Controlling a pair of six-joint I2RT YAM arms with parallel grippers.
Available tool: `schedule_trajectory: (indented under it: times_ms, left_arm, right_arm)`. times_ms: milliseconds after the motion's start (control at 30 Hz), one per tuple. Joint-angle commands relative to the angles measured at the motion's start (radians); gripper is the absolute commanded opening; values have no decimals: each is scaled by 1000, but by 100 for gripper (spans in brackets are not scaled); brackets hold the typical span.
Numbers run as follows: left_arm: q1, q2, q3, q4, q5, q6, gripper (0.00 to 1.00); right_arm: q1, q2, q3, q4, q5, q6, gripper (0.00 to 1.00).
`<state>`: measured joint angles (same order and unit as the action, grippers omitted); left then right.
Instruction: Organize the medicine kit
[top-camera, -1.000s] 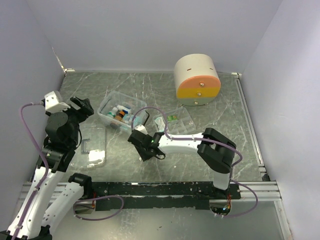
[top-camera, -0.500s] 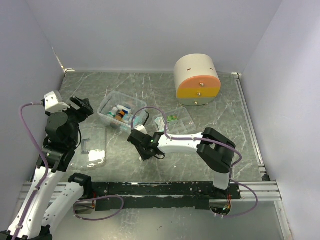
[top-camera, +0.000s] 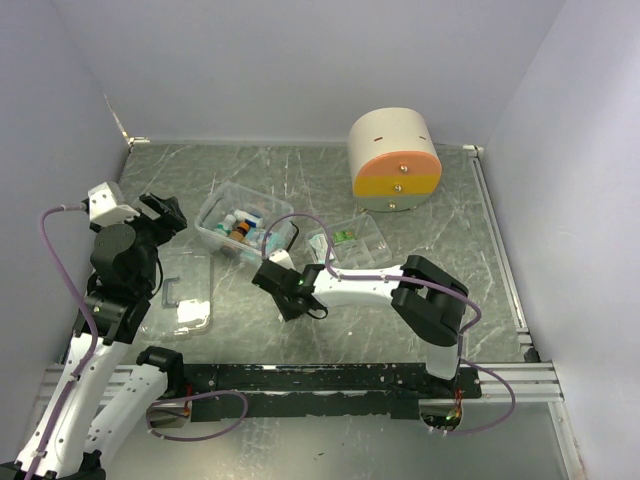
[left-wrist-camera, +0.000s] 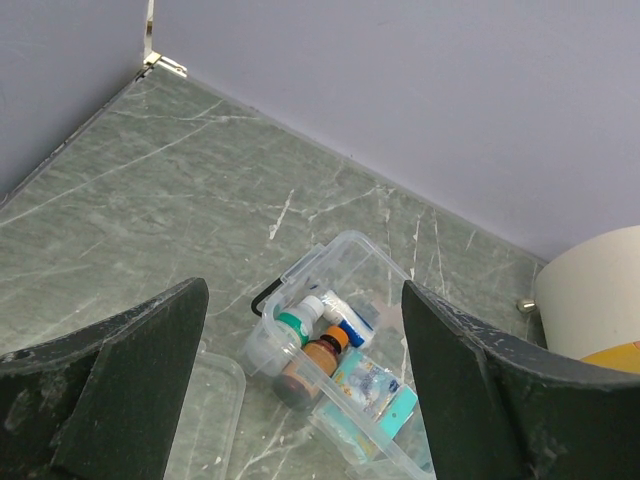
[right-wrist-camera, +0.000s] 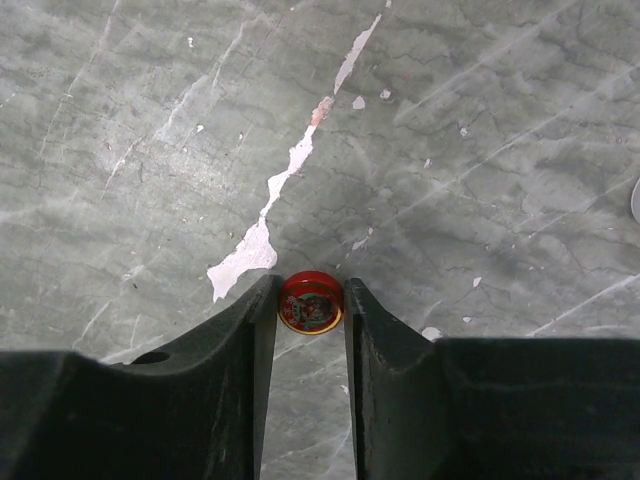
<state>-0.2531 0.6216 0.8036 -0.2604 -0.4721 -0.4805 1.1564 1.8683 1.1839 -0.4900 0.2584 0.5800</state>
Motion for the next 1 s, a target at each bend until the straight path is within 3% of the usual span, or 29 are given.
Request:
schedule_trajectory:
  times_ms: [0, 167, 433, 667, 967]
  left_arm:
    - [11, -3, -6, 9, -11, -6, 89]
    - [12, -2, -10, 16, 3, -4, 90]
    - [12, 4, -14, 33, 30, 5, 90]
    - [12, 5, -17, 59, 93, 18, 90]
    - [14, 0, -19, 66, 110, 25, 90]
  right_arm:
    - [8, 4, 11, -44, 47, 28, 29]
    - [-8, -68, 18, -39, 154, 54, 29]
    - [-132, -235, -81, 4, 214, 114, 29]
    - [-296, -361, -220, 75, 168, 114, 31]
    - [-415, -353, -246, 99, 115, 101, 31]
